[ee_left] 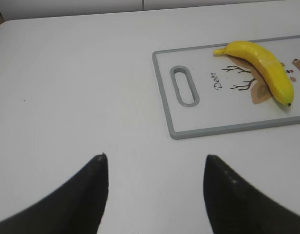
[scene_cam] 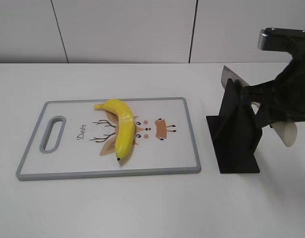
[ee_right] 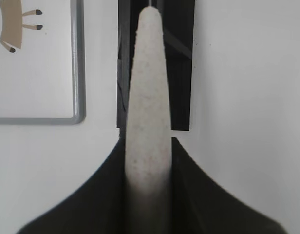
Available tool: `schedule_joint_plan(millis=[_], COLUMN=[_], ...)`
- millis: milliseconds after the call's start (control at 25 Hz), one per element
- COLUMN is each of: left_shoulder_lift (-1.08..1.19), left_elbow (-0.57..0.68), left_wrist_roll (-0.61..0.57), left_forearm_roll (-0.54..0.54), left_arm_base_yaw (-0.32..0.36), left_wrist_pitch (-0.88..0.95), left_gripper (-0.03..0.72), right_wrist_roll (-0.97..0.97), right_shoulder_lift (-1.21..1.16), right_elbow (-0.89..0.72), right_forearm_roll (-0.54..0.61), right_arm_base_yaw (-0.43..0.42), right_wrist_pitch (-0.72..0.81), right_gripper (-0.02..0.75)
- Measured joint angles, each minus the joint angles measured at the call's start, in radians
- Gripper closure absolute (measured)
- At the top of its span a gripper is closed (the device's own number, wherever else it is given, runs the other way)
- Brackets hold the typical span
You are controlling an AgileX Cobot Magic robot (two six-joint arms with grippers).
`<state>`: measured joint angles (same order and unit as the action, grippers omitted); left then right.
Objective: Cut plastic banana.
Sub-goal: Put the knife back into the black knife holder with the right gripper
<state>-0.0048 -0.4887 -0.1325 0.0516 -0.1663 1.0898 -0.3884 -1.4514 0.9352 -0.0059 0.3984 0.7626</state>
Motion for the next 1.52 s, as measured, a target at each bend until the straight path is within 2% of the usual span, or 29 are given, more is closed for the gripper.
schedule_joint_plan(millis=[240,320,560,600,680,960,1160,1320,1520], left_shoulder_lift=[0.0,0.0,0.0,0.0,0.0,0.0,0.0,0.0,0.0], left_elbow=[0.0,0.0,0.0,0.0,0.0,0.0,0.0,0.0,0.0], left_wrist_roll=[0.0,0.0,0.0,0.0,0.0,0.0,0.0,0.0,0.0], left_forearm_roll=[0.0,0.0,-0.001,-0.001,-0.001,-0.001,-0.004,-0.004,-0.004], left_arm_base_yaw=[0.0,0.0,0.0,0.0,0.0,0.0,0.0,0.0,0.0], left_wrist_pitch=[-0.001,-0.001,-0.001,-0.001,-0.001,-0.001,-0.001,0.0,0.0], left_gripper=[0.109,0.109,0.109,0.109,0.109,0.111,0.111,0.111,0.13], right_wrist_roll=[0.001,0.001,0.011,0.012,0.02,0.13,0.338,0.443,0.503], right_shoulder_lift=[-0.001,-0.001,-0.001,-0.001,-0.001,0.106,0.289,0.446,0.663], right_elbow=[0.0,0.0,0.0,0.0,0.0,0.0,-0.014,-0.11,-0.239], right_forearm_roll=[0.013,0.013,0.015,0.015,0.015,0.033,0.093,0.102,0.102], right_arm_base_yaw=[0.0,0.0,0.0,0.0,0.0,0.0,0.0,0.0,0.0], right_wrist_pitch=[0.02,0.021,0.023,0.023,0.023,0.0,0.001,0.016,0.11], right_gripper=[0.567,0.535,0.195,0.149,0.108,0.091,0.094,0.107,0.12])
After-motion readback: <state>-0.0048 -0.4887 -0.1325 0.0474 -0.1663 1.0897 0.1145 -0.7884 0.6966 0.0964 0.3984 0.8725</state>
